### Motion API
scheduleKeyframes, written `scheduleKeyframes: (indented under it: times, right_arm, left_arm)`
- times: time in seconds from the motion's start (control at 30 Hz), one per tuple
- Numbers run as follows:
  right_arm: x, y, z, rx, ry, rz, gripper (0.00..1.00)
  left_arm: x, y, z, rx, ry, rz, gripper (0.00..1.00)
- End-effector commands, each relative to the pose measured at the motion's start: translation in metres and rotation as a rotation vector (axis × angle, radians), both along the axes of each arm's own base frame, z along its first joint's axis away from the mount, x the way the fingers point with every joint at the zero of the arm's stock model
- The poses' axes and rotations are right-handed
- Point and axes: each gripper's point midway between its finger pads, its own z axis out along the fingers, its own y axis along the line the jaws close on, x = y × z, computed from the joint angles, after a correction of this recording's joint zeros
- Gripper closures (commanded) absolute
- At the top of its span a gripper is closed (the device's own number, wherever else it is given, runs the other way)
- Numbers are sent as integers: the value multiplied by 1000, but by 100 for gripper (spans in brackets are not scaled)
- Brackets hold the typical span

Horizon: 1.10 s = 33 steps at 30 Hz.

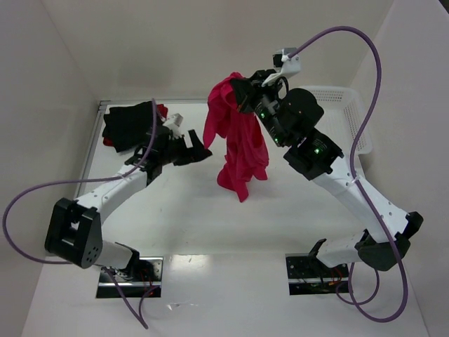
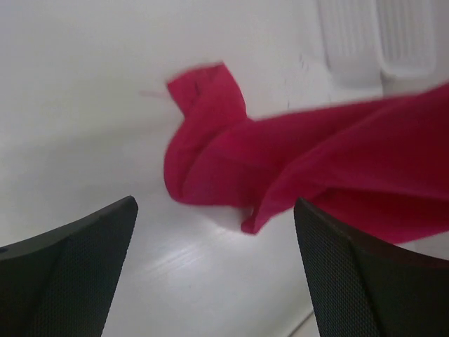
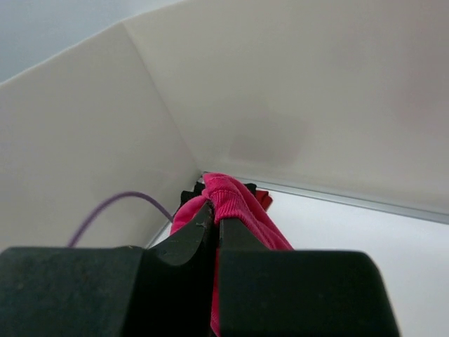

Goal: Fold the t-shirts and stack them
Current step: Flatten out the tshirt

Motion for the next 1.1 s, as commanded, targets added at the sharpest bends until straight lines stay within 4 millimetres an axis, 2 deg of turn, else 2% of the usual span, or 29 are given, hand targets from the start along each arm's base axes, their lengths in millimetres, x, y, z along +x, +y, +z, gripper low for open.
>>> scheduleKeyframes:
  times: [0.0,0.17,0.23,0.27,0.33,0.4,0.5,0.53,0.7,0.77,0.9,0.97,1.0,1.07]
  right_arm:
    - [-10,-22,34,49,-65,-41,100]
    - [-4,-30,29,53,-47,-97,100]
    - [-4,-30,29,53,-47,-97,100]
    - [-4,-29,29,61,-43,-95,100]
    - [-2,-27,20,51,-24,-93,100]
    - [-6,-30,24,59,-30,-93,100]
    - [-9,-35,29,59,-43,-95,100]
    - [-13,-42,37,77,-54,-105,100]
    - [-19,-48,42,85,-61,-105,100]
    - [-19,-48,42,85,-61,-105,100]
    - [-21,-53,45,86,-70,-117,100]
    - [-22,-53,48,93,-76,-117,100]
    - [-21,-53,45,86,-70,-117,100]
    - [-21,-55,45,79,-71,-128,100]
  left_arm:
    - [-29,-49,-12,63,-95,-271,0]
    - [-54,-82,-45,65,-119,-437,0]
    - [-56,-96,-59,89,-111,-447,0]
    - [-53,-99,-60,89,-113,-447,0]
    - [-48,-117,-65,106,-128,-451,3]
    - [-41,-122,-77,131,-117,-433,4]
    - [-33,-126,-86,135,-120,-423,16]
    - [-36,-124,-98,146,-95,-426,20]
    - [-24,-124,-112,179,-94,-397,20]
    - [-18,-124,-115,188,-100,-379,28]
    - [-18,-129,-121,186,-104,-387,38]
    - [-18,-130,-123,173,-91,-378,48]
    - [-18,-130,-123,172,-91,-378,58]
    - [-17,-131,-116,166,-105,-376,70]
